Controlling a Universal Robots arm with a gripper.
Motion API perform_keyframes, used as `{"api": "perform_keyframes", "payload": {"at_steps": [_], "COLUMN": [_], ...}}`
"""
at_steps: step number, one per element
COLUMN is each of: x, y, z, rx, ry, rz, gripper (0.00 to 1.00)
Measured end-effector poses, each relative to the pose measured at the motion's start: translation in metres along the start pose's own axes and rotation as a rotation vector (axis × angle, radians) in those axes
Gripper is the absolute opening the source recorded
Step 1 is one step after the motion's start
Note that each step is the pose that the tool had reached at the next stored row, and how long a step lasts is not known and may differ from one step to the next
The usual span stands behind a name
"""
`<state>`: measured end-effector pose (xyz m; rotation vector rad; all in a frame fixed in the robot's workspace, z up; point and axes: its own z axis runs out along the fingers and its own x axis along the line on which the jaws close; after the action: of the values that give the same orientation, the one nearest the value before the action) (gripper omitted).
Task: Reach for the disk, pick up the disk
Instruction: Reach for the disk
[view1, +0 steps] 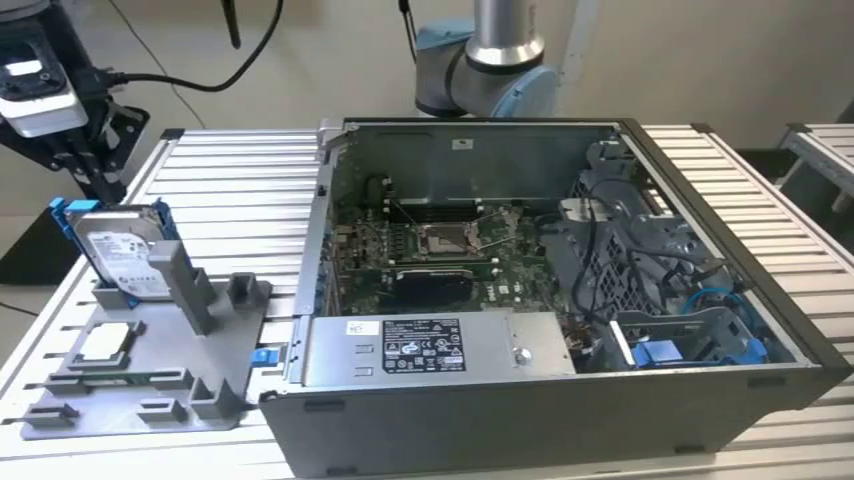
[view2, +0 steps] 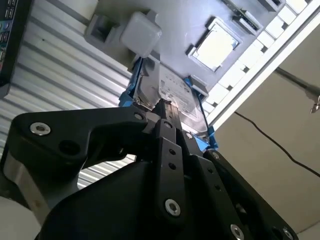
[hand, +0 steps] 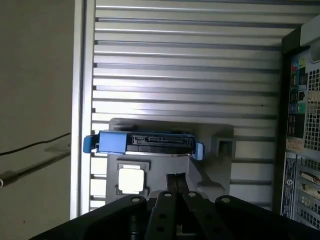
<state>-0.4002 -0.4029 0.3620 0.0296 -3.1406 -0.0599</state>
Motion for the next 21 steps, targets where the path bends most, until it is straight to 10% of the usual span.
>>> {"api": "perform_keyframes", "payload": {"at_steps": [11, 21], "x": [0.0399, 0.0477], "y": [0.0206, 0.0356], "z": [0.0016, 0.0027], "rx": [-0.0001, 0.0021], "ry": [-0.0011, -0.001], "rz": [0.0, -0.001], "gripper": [0.0, 0.0]}}
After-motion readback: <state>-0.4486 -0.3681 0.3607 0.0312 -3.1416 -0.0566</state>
